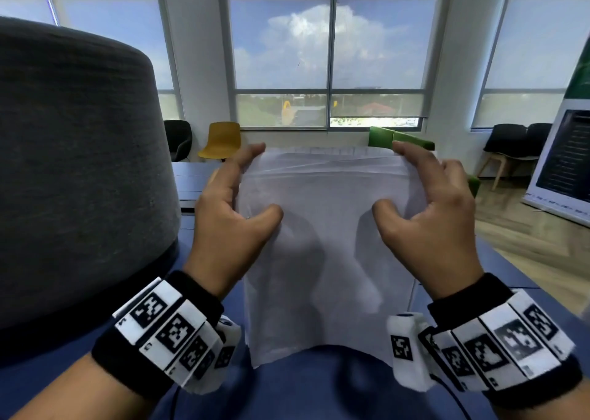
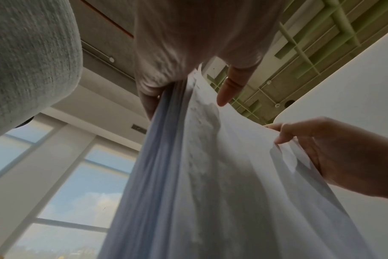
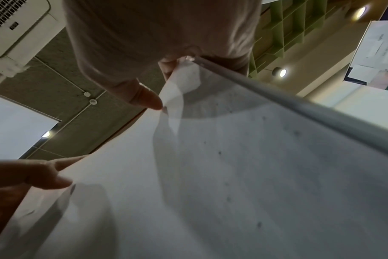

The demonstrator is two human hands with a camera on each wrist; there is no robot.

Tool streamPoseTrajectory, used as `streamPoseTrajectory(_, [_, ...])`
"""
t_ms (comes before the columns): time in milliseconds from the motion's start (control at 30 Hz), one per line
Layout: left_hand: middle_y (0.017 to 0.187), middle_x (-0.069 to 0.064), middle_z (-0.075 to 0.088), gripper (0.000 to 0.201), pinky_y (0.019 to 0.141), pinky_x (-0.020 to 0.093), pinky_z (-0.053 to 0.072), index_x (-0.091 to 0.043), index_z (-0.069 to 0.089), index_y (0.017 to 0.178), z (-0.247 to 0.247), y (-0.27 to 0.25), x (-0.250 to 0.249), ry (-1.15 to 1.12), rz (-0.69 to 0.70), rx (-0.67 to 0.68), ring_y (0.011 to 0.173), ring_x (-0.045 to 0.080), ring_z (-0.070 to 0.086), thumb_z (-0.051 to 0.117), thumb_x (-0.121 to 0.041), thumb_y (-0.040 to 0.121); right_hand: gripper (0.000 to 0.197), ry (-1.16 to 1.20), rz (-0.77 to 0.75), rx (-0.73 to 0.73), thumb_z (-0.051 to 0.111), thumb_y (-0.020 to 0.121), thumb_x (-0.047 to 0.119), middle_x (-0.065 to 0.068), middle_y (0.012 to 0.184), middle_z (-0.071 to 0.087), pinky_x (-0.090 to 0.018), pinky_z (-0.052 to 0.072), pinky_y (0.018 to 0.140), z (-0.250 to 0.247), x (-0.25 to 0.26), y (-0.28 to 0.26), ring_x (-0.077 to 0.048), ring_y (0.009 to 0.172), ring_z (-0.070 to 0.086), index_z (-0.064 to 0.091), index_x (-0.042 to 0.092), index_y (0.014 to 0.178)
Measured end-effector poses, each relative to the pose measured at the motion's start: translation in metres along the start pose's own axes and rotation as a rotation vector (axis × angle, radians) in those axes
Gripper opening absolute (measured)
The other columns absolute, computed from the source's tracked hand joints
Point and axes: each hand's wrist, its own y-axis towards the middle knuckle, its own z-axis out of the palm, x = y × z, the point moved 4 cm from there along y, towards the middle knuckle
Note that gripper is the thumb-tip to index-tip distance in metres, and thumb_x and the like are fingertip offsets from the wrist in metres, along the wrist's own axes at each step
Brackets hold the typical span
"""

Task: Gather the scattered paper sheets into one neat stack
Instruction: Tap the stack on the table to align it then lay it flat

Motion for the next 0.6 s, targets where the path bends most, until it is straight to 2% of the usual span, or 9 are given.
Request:
streamPoseTrajectory(67, [0.117, -0.011, 0.058, 0.062, 0.084, 0.027, 0.059, -0.030, 0.053, 0.125, -0.0003, 0.0004, -0.0020, 0.019, 0.001, -0.019, 0.104, 0.002, 0.062, 0.069, -0.010, 0.069, 0.051, 0.018, -0.011, -0.059, 0.062, 0.073, 0.022, -0.003, 0.104, 0.049, 0.003, 0.033, 0.070, -0.0013, -0.0011, -0.0015, -0.004, 0.081, 0.044, 0.059, 0.032, 0.123])
streamPoseTrajectory(167, [0.114, -0.015, 0.058, 0.069, 0.078, 0.016, 0.056, -0.033, 0.048, 0.129, -0.0012, 0.0009, -0.0047, 0.026, 0.017, -0.038, 0.098, -0.002, 0.063, 0.072, -0.005, 0.071, 0.045, 0.066, -0.022, -0.104, 0.062, 0.073, 0.022, -0.007, 0.106, 0.054, 0.008, 0.029, 0.072, -0.0034, -0.0017, -0.0013, -0.001, 0.083, 0.045, 0.063, 0.026, 0.118])
streamPoseTrajectory(200, [0.117, -0.013, 0.058, 0.074, 0.079, 0.016, 0.055, -0.036, 0.046, 0.132, -0.0012, 0.0008, -0.0044, 0.011, 0.016, -0.025, 0.098, -0.002, 0.063, 0.073, -0.001, 0.072, 0.045, 0.074, -0.022, -0.103, 0.064, 0.074, 0.022, -0.008, 0.107, 0.054, 0.008, 0.029, 0.073, -0.0032, -0.0015, -0.0015, -0.003, 0.086, 0.046, 0.062, 0.026, 0.119])
streamPoseTrajectory(267, [0.122, -0.007, 0.057, 0.072, 0.085, 0.027, 0.058, -0.042, 0.048, 0.131, -0.0013, 0.0008, -0.0031, 0.053, 0.011, -0.001, 0.103, 0.003, 0.062, 0.073, -0.008, 0.072, 0.048, 0.090, -0.014, -0.081, 0.067, 0.076, 0.020, -0.007, 0.112, 0.052, 0.009, 0.028, 0.076, -0.0020, -0.0012, -0.0021, -0.009, 0.093, 0.049, 0.060, 0.030, 0.122])
streamPoseTrajectory(333, [0.121, -0.002, 0.056, 0.060, 0.085, 0.035, 0.059, -0.039, 0.054, 0.125, -0.0024, 0.0013, -0.0026, 0.101, -0.011, -0.002, 0.103, 0.005, 0.061, 0.072, -0.021, 0.071, 0.046, 0.090, -0.012, -0.083, 0.067, 0.076, 0.023, -0.006, 0.113, 0.051, 0.009, 0.027, 0.078, -0.0020, -0.0021, -0.0020, -0.010, 0.096, 0.050, 0.061, 0.032, 0.121])
streamPoseTrajectory(400, [0.117, 0.000, 0.058, 0.053, 0.079, 0.037, 0.061, -0.031, 0.057, 0.121, -0.0035, 0.0003, -0.0034, 0.118, -0.016, -0.026, 0.099, 0.008, 0.062, 0.071, -0.033, 0.069, 0.041, 0.091, -0.005, -0.101, 0.066, 0.076, 0.028, -0.006, 0.112, 0.053, 0.009, 0.028, 0.077, -0.0034, -0.0046, -0.0018, -0.008, 0.093, 0.050, 0.064, 0.028, 0.117])
streamPoseTrajectory(467, [0.113, -0.002, 0.060, 0.052, 0.076, 0.036, 0.061, -0.030, 0.055, 0.118, -0.0036, -0.0007, -0.0063, 0.131, -0.013, -0.063, 0.096, 0.007, 0.063, 0.072, -0.038, 0.069, 0.040, 0.090, -0.001, -0.114, 0.065, 0.077, 0.029, -0.007, 0.111, 0.055, 0.008, 0.028, 0.077, -0.0048, -0.0056, -0.0020, -0.007, 0.093, 0.049, 0.064, 0.024, 0.116])
streamPoseTrajectory(533, [0.118, -0.008, 0.058, 0.061, 0.083, 0.037, 0.060, -0.038, 0.047, 0.125, -0.0024, 0.0000, -0.0081, 0.088, -0.008, -0.060, 0.102, 0.006, 0.063, 0.075, -0.029, 0.071, 0.045, 0.118, 0.006, -0.099, 0.067, 0.077, 0.027, -0.007, 0.114, 0.054, 0.009, 0.027, 0.077, -0.0055, -0.0046, -0.0024, 0.000, 0.092, 0.047, 0.059, 0.026, 0.121])
streamPoseTrajectory(600, [0.128, -0.008, 0.054, 0.071, 0.096, 0.040, 0.054, -0.052, 0.041, 0.130, -0.0004, 0.0007, -0.0083, 0.113, 0.000, -0.004, 0.115, 0.007, 0.057, 0.074, -0.029, 0.072, 0.057, 0.172, 0.020, -0.026, 0.071, 0.079, 0.023, -0.002, 0.117, 0.049, 0.011, 0.025, 0.078, -0.0029, -0.0026, -0.0023, 0.014, 0.091, 0.043, 0.050, 0.036, 0.130])
